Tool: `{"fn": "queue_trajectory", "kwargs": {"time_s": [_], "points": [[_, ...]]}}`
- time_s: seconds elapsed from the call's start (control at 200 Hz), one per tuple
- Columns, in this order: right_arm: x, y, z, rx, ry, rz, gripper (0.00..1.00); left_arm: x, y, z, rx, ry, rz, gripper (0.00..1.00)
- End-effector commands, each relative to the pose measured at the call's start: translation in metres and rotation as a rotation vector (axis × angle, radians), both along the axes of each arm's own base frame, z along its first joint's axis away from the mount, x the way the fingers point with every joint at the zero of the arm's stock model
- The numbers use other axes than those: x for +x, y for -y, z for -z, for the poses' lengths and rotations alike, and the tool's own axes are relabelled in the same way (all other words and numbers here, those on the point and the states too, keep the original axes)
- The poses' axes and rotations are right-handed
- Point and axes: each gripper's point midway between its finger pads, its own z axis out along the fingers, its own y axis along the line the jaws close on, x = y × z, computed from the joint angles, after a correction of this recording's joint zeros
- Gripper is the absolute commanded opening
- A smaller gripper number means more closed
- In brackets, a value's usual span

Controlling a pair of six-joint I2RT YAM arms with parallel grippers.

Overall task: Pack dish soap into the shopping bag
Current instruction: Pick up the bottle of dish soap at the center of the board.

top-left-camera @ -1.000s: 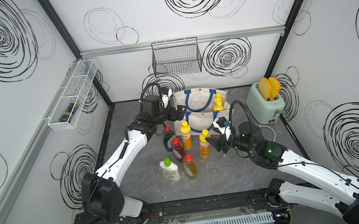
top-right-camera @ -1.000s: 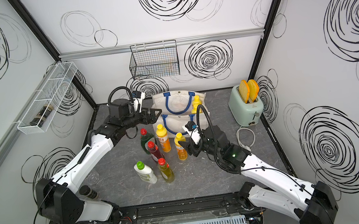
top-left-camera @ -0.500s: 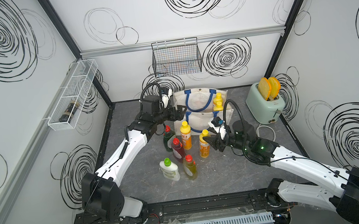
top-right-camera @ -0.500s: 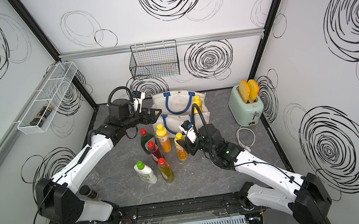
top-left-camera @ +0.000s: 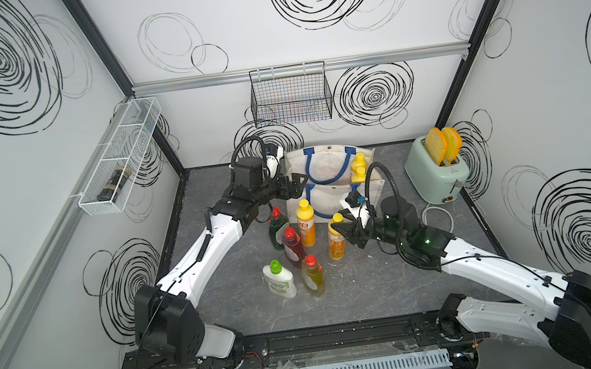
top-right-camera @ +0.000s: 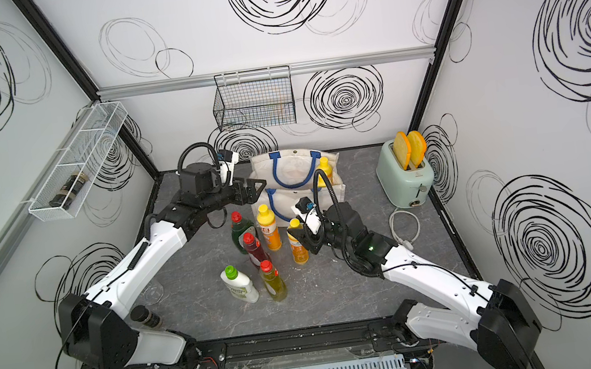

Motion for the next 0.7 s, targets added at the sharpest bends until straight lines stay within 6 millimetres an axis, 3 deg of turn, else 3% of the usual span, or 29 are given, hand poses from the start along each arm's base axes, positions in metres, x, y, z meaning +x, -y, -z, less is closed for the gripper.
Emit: {"fn": "queue_trajectory", "kwargs": {"time_s": [0.0, 0.695], "points": [[0.004, -0.005, -0.025, 0.05, 0.056, -0.015, 0.49, 0.001, 0.0, -0.009, -0.016, 0.034, 0.003, 0.96], [0.014, -0.001, -0.014, -0.017, 0.052, 0.034, 0.32, 0.001, -0.001, -0.009, -0.014, 0.037, -0.002, 0.96]]}}
